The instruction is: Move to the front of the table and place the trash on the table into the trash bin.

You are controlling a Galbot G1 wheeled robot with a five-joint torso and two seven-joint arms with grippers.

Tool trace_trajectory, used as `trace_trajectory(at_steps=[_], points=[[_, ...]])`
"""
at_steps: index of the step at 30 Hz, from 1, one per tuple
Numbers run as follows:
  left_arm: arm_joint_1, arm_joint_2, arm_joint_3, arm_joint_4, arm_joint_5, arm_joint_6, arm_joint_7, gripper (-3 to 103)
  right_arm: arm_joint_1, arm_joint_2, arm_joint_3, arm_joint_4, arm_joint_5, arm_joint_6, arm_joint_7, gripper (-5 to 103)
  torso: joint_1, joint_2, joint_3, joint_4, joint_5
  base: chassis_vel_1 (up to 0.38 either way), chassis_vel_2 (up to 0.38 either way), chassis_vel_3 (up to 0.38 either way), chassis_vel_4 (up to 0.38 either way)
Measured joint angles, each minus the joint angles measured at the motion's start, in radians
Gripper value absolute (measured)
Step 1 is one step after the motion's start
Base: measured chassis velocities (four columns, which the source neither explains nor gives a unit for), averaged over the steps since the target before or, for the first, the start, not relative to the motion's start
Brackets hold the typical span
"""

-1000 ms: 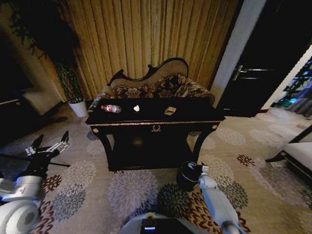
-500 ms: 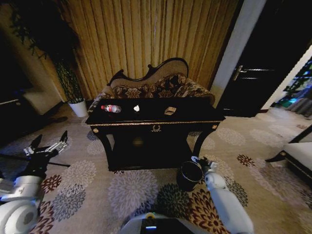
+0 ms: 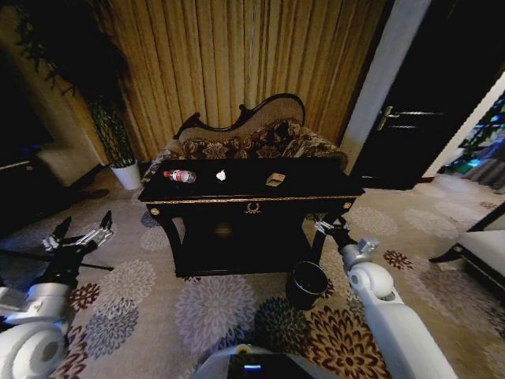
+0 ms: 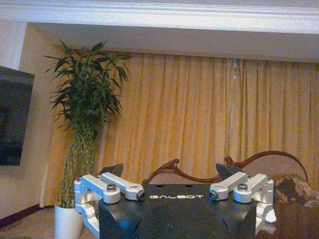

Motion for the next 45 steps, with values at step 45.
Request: trace_trajectory(at_steps=[45], points=[[0.003, -0.011, -0.001, -0.001, 0.002, 0.004, 0.006, 100, -0.004, 0.004, -0.029, 0.110, -0.003, -0.037, 0.011, 100, 0.000, 0.000, 0.000, 0.0000, 0.0000, -0.045, 0.044, 0.042, -0.043]])
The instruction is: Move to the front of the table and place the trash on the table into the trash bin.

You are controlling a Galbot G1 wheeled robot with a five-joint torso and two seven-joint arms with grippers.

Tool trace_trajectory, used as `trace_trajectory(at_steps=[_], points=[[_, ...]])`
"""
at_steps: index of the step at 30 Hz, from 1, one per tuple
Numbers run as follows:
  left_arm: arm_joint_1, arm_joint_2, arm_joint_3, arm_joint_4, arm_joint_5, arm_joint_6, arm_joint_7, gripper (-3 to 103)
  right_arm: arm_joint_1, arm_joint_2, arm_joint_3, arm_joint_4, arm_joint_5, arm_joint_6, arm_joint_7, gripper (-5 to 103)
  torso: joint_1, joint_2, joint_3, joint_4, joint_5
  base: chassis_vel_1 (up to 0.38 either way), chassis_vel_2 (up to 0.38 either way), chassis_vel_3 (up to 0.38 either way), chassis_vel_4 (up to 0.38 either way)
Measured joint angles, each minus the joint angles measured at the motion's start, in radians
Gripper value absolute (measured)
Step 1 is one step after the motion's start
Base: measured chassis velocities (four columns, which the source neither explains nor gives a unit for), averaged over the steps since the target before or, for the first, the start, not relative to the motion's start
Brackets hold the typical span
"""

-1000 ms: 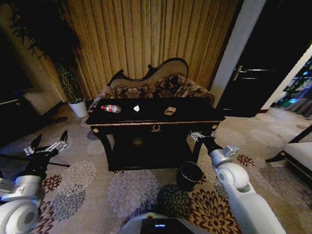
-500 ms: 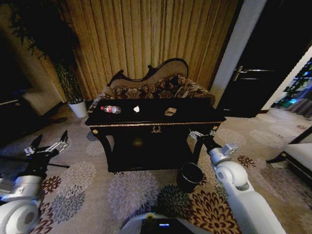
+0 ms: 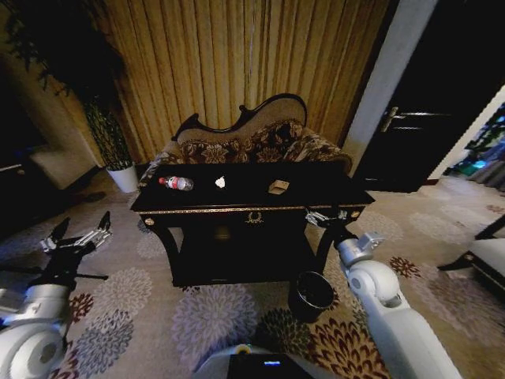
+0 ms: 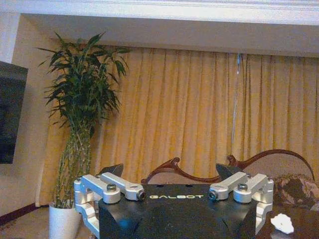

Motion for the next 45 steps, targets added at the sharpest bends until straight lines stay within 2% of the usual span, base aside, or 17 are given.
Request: trace_trajectory(at_steps=[22, 27, 33, 38, 45], points=[[0.003, -0.003, -0.005, -0.001, 0.001, -0.001, 0.000, 100, -0.004, 0.008, -0.023, 0.007, 0.006, 0.001, -0.001, 100, 0.000, 0.000, 0.000, 0.0000, 0.0000, -0.106, 0.095, 0.108, -0.107], [0.001, -0.002, -0.004, 0.001, 0.001, -0.002, 0.001, 100, -0.018, 0.022, -0.041, 0.035, 0.004, -0.068, -0.002, 100, 0.000, 0.000, 0.000, -0.0001, 0.0000, -0.068, 0.052, 0.065, -0.053], [0.002, -0.002, -0.004, 0.002, 0.001, -0.002, 0.001, 100, -0.011, 0.027, -0.071, 0.032, -0.013, -0.083, -0.004, 100, 0.000, 0.000, 0.000, 0.0000, 0.0000, 0.000, 0.000, 0.000, 0.000], [0.005, -0.007, -0.002, 0.002, 0.001, -0.003, 0.001, 100, 0.037, -0.001, -0.147, 0.005, -0.030, -0.109, 0.026, 100, 0.000, 0.000, 0.000, 0.0001, 0.0000, 0.000, 0.000, 0.000, 0.000], [0.005, -0.010, 0.000, 0.002, 0.002, -0.003, 0.001, 100, 0.100, -0.020, -0.197, -0.063, -0.039, -0.123, 0.045, 100, 0.000, 0.000, 0.000, 0.0001, 0.0001, 0.000, 0.000, 0.000, 0.000]])
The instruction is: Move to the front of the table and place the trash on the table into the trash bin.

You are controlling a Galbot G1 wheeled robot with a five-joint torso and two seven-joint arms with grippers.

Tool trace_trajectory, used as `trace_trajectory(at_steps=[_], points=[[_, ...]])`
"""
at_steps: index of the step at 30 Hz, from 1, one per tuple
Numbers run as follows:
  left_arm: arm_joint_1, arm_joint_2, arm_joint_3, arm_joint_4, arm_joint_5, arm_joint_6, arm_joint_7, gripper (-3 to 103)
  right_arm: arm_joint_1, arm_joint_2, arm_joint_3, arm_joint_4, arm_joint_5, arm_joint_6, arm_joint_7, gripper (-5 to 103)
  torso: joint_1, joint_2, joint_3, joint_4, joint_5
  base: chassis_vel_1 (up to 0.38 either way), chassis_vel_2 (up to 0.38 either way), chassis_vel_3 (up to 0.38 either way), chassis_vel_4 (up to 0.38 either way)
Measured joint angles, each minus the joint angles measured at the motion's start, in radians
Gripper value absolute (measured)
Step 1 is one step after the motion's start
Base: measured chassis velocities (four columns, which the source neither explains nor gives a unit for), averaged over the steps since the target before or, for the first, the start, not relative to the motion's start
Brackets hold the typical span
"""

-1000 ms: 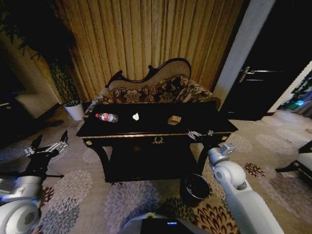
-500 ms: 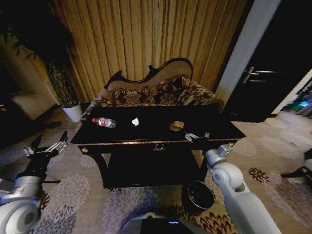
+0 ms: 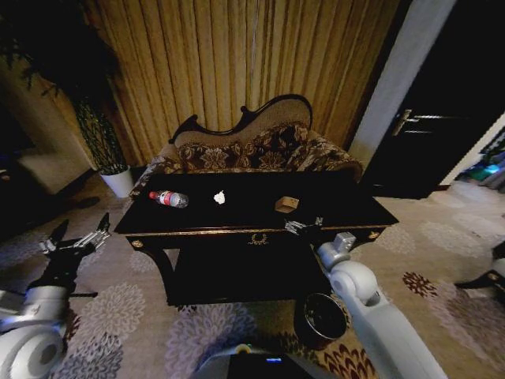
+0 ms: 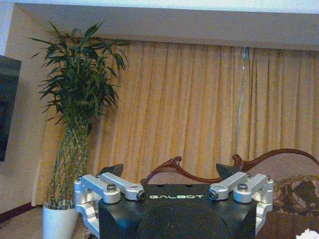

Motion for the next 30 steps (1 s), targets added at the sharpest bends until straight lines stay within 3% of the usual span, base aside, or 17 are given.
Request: trace_trajectory(at_steps=[30], points=[[-0.009, -0.013, 0.036, -0.029, 0.037, -0.002, -0.004, 100, 0.206, -0.018, -0.052, -0.212, -0.011, -0.007, 0.038, 100, 0.000, 0.000, 0.000, 0.0000, -0.0001, 0.000, 0.000, 0.000, 0.000]])
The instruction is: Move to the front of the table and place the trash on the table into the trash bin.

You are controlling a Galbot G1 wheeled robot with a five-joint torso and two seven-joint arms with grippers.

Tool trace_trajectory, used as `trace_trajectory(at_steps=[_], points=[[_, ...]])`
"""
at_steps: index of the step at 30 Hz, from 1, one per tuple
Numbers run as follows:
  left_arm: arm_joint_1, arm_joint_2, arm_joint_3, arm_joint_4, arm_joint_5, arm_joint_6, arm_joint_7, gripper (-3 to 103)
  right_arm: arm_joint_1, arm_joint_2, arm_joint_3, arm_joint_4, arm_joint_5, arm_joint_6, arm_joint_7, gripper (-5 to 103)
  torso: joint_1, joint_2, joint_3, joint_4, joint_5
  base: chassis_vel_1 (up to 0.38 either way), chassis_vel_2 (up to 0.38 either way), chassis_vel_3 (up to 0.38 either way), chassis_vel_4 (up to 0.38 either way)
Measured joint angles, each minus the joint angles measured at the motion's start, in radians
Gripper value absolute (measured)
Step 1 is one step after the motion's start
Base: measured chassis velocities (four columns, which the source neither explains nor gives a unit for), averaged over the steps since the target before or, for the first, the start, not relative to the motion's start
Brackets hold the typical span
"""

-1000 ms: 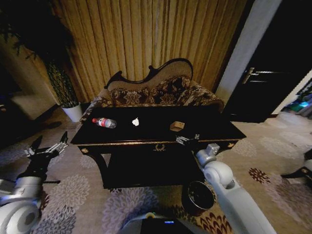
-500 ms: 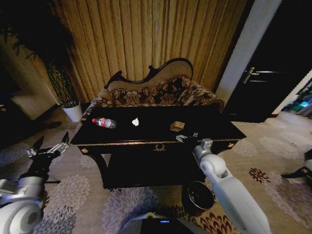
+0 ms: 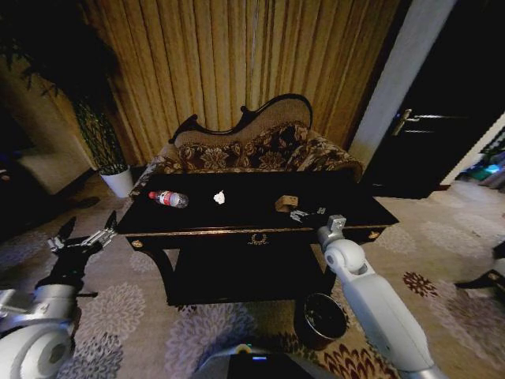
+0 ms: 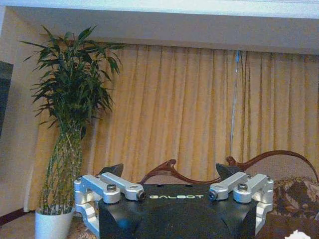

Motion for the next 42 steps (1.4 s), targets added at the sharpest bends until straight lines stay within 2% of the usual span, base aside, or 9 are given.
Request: trace_trajectory(at_steps=[22, 27, 28, 30, 31, 37, 39, 40, 42], points=[[-0.006, 0.008, 0.000, -0.005, -0.002, -0.001, 0.000, 100, 0.031, 0.020, -0.027, -0.035, -0.002, 0.012, -0.001, 99, 0.000, 0.000, 0.000, 0.0000, 0.0000, 0.000, 0.000, 0.000, 0.000], [-0.007, 0.010, 0.003, -0.010, -0.002, 0.000, 0.000, 100, 0.027, 0.017, -0.024, -0.035, -0.001, 0.015, -0.003, 79, 0.000, 0.000, 0.000, -0.0001, 0.0000, 0.000, 0.000, 0.000, 0.000], [-0.007, 0.010, 0.003, -0.010, -0.002, 0.000, 0.000, 100, 0.027, 0.017, -0.024, -0.035, -0.001, 0.015, -0.003, 79, 0.000, 0.000, 0.000, -0.0001, 0.0000, 0.000, 0.000, 0.000, 0.000], [-0.007, 0.009, 0.004, -0.011, -0.002, 0.000, 0.001, 100, 0.020, 0.016, -0.020, -0.035, -0.001, 0.023, -0.003, 68, 0.000, 0.000, 0.000, -0.0001, 0.0000, 0.000, 0.000, 0.000, 0.000], [-0.007, 0.009, 0.004, -0.011, -0.002, 0.000, 0.001, 100, 0.020, 0.016, -0.020, -0.035, -0.001, 0.023, -0.003, 68, 0.000, 0.000, 0.000, -0.0001, 0.0000, 0.000, 0.000, 0.000, 0.000], [-0.005, 0.009, 0.002, -0.015, -0.002, 0.001, 0.001, 100, 0.007, 0.011, -0.007, -0.032, -0.001, 0.030, -0.005, 41, 0.000, 0.000, 0.000, -0.0001, 0.0000, 0.000, 0.000, 0.000, 0.000], [-0.005, 0.009, 0.002, -0.015, -0.002, 0.001, 0.001, 100, 0.006, 0.011, -0.004, -0.031, -0.001, 0.031, -0.005, 41, 0.000, 0.000, 0.000, 0.0000, 0.0000, 0.000, 0.000, 0.000, 0.000], [-0.005, 0.009, 0.002, -0.017, -0.003, 0.001, 0.002, 100, 0.002, 0.009, 0.000, -0.028, -0.001, 0.031, -0.005, 30, 0.000, 0.000, 0.000, -0.0001, 0.0001, 0.000, 0.000, 0.000, 0.000], [-0.005, 0.009, 0.002, -0.018, -0.003, 0.001, 0.002, 100, 0.001, 0.008, 0.003, -0.027, 0.000, 0.032, -0.005, 30, 0.000, 0.000, 0.000, -0.0001, 0.0000, 0.000, 0.000, 0.000, 0.000]])
